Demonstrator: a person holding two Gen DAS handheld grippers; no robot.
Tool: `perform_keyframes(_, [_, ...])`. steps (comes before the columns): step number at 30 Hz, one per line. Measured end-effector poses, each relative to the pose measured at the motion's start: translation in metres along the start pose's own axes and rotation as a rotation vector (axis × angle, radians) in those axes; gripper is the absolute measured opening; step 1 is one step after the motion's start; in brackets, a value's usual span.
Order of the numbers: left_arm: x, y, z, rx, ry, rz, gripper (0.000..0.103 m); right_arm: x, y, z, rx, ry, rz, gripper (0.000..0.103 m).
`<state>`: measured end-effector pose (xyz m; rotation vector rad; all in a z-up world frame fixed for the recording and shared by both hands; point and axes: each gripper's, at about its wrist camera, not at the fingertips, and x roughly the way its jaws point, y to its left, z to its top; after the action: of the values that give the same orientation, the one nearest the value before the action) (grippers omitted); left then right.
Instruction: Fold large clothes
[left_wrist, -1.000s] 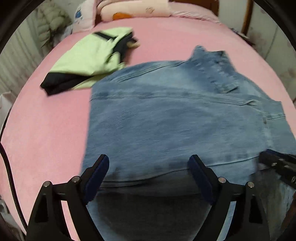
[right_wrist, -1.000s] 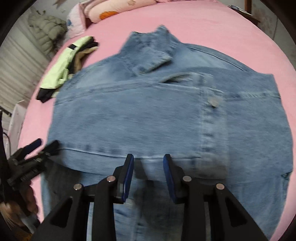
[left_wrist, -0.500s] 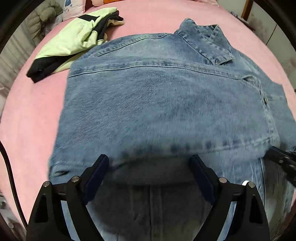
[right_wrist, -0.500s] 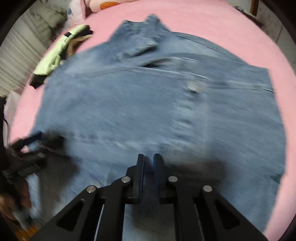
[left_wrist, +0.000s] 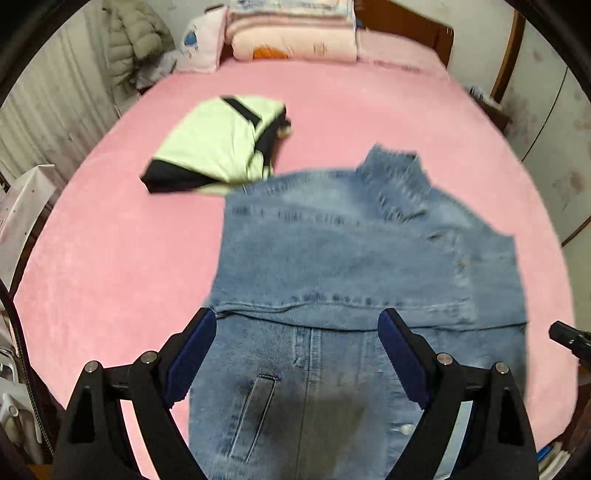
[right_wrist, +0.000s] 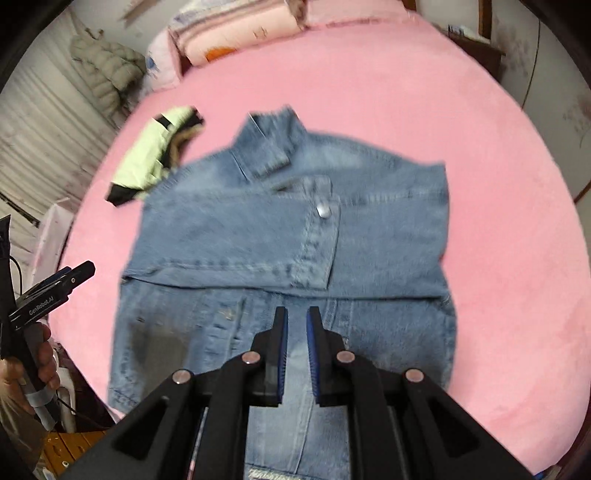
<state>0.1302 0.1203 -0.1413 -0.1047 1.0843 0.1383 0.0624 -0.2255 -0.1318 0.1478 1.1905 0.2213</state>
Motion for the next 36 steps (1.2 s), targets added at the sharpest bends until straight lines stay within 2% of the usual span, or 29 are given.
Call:
perform_keyframes(9, [-0.096,0.011,0.007,-0.016,-0.095,-0.038,0.089,-0.074,0.029,0.000,-0.017,-0.151,0.040,0.015])
perform_keyframes(13, [-0.118,0.024,-0.003,-0.037,-0.111,-0.058,0.089,-0.099,0.041,-0.016,-0.014,-0.197,0.047,0.015])
perform_keyframes(16, [-0.129,0.037,-0.017,-0.057,-0.121,-0.062,0.089,-0.116,0.048,-0.033,-0.007,-0.230,0.026,0.024])
perform_keyframes(20, [-0.130,0.055,-0.041,-0.079,-0.128,-0.058,0.089,-0.132,0.053,-0.061,0.031,-0.260,0.007,0.034])
perform_keyframes(24, [-0.127,0.066,-0.071,-0.095,-0.149,-0.044,0.089,-0.132,0.052,-0.090,0.071,-0.259,-0.033,0.034])
perform_keyframes(28, [-0.114,0.068,-0.099,-0.067,-0.114,-0.042,0.089,-0.125,0.048,-0.116,0.114,-0.250,-0.066,0.034])
perform_keyframes(33, [-0.100,0.067,-0.130,-0.033,-0.085,-0.032,0.089,-0.115,0.043,-0.144,0.143,-0.280,-0.115,0.034])
perform_keyframes(36, [-0.084,0.070,-0.145,-0.028,-0.060,-0.053,0.089,-0.104,0.033,-0.158,0.168,-0.268,-0.123,0.035])
